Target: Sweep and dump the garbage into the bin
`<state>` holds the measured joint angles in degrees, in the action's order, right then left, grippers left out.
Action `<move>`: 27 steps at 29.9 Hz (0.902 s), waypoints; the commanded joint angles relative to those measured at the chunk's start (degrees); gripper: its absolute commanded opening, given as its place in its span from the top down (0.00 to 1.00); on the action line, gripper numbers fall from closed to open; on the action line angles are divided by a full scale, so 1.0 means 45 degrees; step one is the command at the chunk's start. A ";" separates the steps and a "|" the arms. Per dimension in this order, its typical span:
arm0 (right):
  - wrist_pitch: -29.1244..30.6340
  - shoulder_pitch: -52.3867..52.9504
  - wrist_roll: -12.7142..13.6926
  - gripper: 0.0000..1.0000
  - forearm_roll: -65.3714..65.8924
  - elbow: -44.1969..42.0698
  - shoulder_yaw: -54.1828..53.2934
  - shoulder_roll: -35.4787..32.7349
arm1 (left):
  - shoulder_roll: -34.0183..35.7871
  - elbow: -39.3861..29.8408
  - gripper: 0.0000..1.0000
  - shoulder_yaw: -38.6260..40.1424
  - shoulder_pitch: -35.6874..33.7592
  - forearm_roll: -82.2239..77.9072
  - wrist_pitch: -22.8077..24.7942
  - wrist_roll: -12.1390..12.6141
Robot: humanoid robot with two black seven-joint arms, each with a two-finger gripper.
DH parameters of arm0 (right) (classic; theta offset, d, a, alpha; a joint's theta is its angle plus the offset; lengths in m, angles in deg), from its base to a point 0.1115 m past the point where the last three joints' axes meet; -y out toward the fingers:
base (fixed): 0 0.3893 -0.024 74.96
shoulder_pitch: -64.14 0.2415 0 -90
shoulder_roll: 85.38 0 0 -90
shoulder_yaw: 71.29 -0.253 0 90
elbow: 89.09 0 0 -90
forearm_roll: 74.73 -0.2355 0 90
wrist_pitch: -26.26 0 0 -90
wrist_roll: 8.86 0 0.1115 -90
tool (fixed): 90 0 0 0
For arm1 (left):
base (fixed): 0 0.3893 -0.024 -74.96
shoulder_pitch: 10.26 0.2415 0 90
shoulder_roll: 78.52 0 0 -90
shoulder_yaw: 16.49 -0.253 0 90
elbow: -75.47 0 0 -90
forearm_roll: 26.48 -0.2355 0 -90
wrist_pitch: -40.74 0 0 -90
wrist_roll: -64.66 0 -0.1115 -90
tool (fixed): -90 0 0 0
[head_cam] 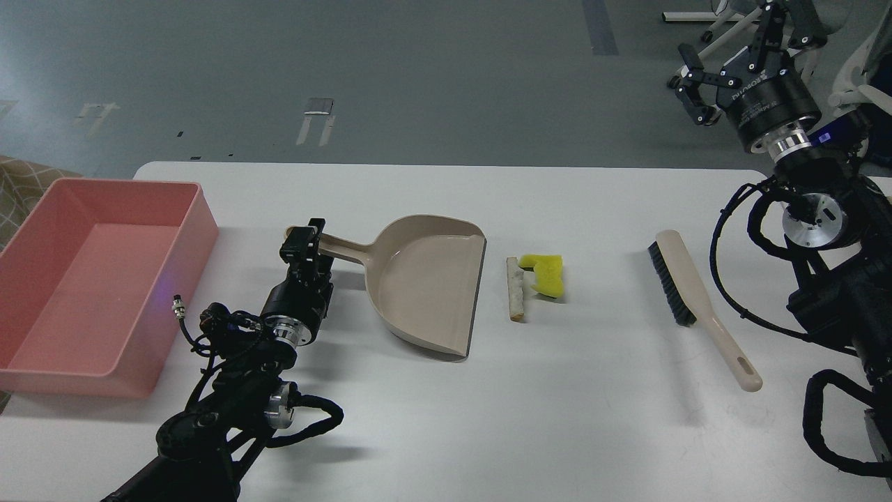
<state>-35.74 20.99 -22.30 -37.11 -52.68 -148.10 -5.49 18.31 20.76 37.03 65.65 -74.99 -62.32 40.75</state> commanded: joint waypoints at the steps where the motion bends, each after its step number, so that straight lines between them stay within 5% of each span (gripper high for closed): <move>1: 0.0000 0.0019 0.0000 0.00 0.0000 0.0014 -0.0002 0.0001 | -0.0074 0.0204 0.35 0.0001 -0.0188 0.0019 0.0012 -0.0018; 27: 0.0000 0.0097 0.0000 0.00 0.0000 -0.0064 -0.0002 -0.0058 | -0.0231 0.0399 0.47 -0.0019 -0.0384 0.0019 0.0012 0.0021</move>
<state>-35.74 21.36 -22.30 -37.11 -52.98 -148.12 -5.73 17.48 22.48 36.94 63.94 -74.90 -62.26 40.84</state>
